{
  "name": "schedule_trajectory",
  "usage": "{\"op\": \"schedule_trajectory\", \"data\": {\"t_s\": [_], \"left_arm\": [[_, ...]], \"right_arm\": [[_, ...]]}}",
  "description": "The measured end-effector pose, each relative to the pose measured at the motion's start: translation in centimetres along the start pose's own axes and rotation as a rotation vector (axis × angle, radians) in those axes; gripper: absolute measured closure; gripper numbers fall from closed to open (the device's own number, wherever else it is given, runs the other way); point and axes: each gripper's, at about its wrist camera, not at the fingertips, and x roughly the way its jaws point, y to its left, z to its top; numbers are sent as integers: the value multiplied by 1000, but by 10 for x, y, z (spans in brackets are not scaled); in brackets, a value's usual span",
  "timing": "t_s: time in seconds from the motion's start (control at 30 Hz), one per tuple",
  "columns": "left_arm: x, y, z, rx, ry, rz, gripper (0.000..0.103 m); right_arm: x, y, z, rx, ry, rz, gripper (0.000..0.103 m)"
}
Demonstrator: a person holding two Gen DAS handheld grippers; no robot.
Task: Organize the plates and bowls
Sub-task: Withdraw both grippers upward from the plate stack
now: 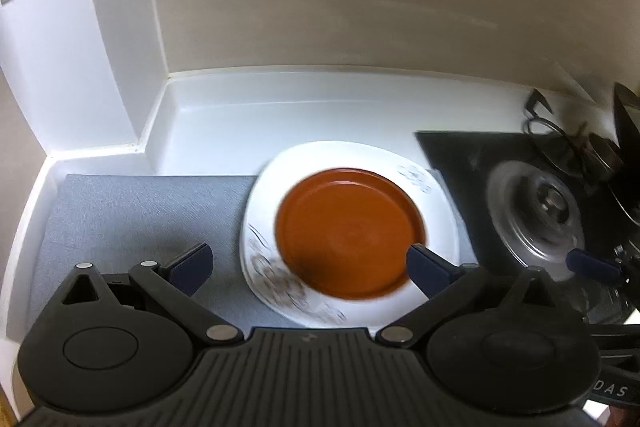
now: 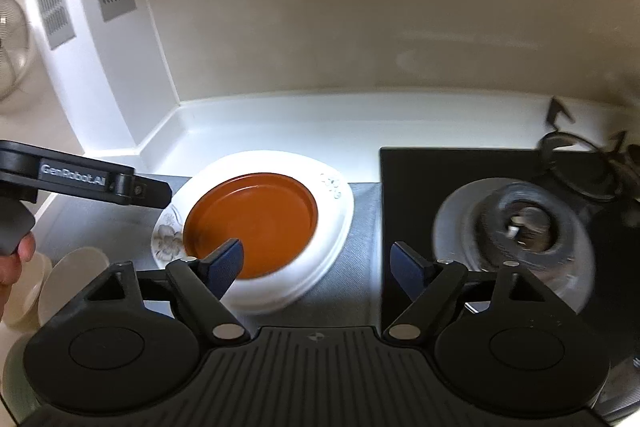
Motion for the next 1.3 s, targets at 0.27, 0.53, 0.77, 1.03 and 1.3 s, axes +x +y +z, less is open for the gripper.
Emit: {"op": "schedule_trajectory", "data": {"t_s": [0.27,0.53,0.77,1.03,1.3], "left_arm": [[-43,-36,-36,57,-29,12,0],[-73,-58,-69,82,-26,44,0],[-92,-71,-88,67,-34,52,0],[-116,-76,-109,25,-73,89,0],[-145,-71,-136,-24,-111,140,0]], "right_arm": [[-59,-15,-35,78,-52,-27,18],[-99,-22,-60,67,-101,-28,17],[-118,-24,-67,33,-138,0,14],[-136,-23,-73,-9,-177,34,13],[-159,-19,-76,-37,-252,64,11]]}}
